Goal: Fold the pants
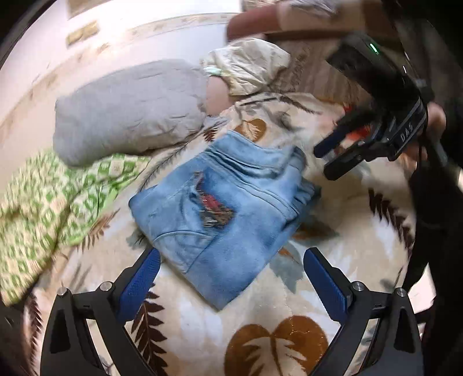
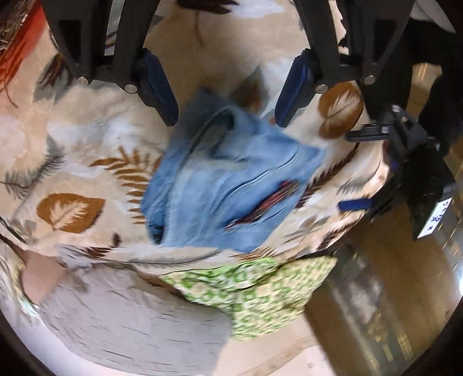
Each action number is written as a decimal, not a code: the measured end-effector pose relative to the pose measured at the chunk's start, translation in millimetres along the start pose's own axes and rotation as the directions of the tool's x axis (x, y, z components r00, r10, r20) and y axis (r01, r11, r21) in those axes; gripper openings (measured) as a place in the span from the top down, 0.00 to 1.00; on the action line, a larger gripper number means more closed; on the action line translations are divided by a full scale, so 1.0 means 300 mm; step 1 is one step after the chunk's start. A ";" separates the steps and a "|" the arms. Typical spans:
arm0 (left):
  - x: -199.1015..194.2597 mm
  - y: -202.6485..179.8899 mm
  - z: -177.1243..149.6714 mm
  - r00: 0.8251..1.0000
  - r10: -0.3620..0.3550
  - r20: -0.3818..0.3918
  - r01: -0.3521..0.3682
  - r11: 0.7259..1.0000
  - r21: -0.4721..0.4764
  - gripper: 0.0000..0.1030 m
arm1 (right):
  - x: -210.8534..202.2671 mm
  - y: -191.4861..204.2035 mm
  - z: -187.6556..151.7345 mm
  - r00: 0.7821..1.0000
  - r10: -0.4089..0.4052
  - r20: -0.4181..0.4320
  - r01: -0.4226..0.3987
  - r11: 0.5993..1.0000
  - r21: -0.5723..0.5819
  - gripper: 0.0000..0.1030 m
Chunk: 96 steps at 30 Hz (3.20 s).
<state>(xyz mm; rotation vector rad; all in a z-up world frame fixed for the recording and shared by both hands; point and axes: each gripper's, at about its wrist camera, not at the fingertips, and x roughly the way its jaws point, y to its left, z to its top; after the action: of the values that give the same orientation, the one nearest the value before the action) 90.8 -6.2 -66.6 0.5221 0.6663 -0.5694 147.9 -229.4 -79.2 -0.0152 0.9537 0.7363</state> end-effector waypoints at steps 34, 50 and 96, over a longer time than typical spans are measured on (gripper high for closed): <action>0.243 -0.043 -0.043 0.987 0.093 -0.133 -0.076 0.989 0.127 0.63 | 0.183 0.019 -0.018 0.990 -0.141 -0.029 0.137 0.985 -0.107 0.94; 0.261 -0.021 -0.045 0.988 0.075 -0.136 -0.061 0.993 0.104 0.63 | 0.172 0.043 -0.012 0.979 -0.204 -0.012 0.203 0.976 -0.079 0.93; 0.692 0.730 0.115 0.857 -0.459 -0.234 0.070 0.553 -0.830 0.26 | 0.384 -0.463 0.419 0.920 0.390 0.045 -0.325 0.693 0.644 0.39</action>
<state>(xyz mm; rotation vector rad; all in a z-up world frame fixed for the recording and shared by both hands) 378.9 66.1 -129.8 -0.3647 1.3635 -0.3741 361.5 -229.3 -131.4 0.7767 1.2854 0.7335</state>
